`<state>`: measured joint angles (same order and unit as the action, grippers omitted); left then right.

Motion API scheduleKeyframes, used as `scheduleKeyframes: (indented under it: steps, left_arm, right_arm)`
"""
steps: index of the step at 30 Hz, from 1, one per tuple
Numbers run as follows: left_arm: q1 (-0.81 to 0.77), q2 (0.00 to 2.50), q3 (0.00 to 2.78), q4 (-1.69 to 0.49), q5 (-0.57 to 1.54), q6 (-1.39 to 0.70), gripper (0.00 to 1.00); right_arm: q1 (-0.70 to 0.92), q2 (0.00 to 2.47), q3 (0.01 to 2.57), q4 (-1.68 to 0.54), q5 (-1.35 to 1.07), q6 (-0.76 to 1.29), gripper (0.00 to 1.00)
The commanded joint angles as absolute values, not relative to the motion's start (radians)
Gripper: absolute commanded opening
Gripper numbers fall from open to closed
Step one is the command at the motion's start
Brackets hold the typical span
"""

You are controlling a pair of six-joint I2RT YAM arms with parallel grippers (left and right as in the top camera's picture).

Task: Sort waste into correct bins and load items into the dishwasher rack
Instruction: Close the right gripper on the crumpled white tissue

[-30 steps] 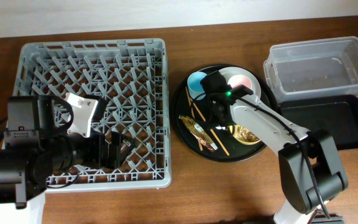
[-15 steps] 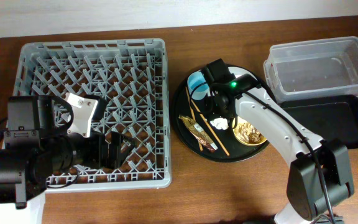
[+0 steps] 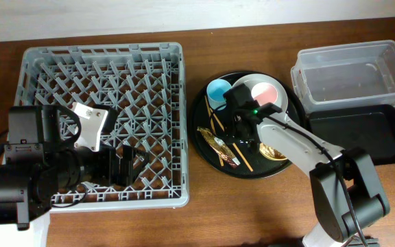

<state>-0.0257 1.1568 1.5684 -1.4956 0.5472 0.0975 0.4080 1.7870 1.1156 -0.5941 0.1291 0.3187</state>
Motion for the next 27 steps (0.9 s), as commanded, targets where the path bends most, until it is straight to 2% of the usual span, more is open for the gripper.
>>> scheduleKeyframes:
  steps: [1,7,14,17,19,22,27]
  left_arm:
    - [-0.025,1.158,1.583,-1.494,0.561,0.099,1.0]
    - [-0.025,1.157,1.583,-1.494,0.561,0.099,0.99]
    - [-0.025,1.158,1.583,-1.494,0.561,0.099,0.99]
    - [-0.025,1.157,1.583,-1.494,0.561,0.099,0.99]
    - [-0.025,1.158,1.583,-1.494,0.561,0.099,0.99]
    - [-0.025,1.158,1.583,-1.494,0.561,0.099,0.99]
    - [-0.025,1.158,1.583,-1.494,0.561,0.099,0.99]
  right_arm:
    - [0.405,1.793,1.077,-0.555,0.123,0.331,0.7]
    - [0.405,1.793,1.063,-0.533,0.123,0.331,0.61]
    - [0.405,1.793,1.027,-0.488,0.123,0.331,0.6]
    - [0.405,1.793,1.024,-0.484,0.123,0.331,0.5]
    - [0.405,1.792,1.026,-0.48,0.123,0.331,0.38]
    - [0.403,1.777,1.063,-0.532,0.124,0.33,0.07]
    - [0.385,1.68,1.281,-0.76,0.123,0.323,0.04]
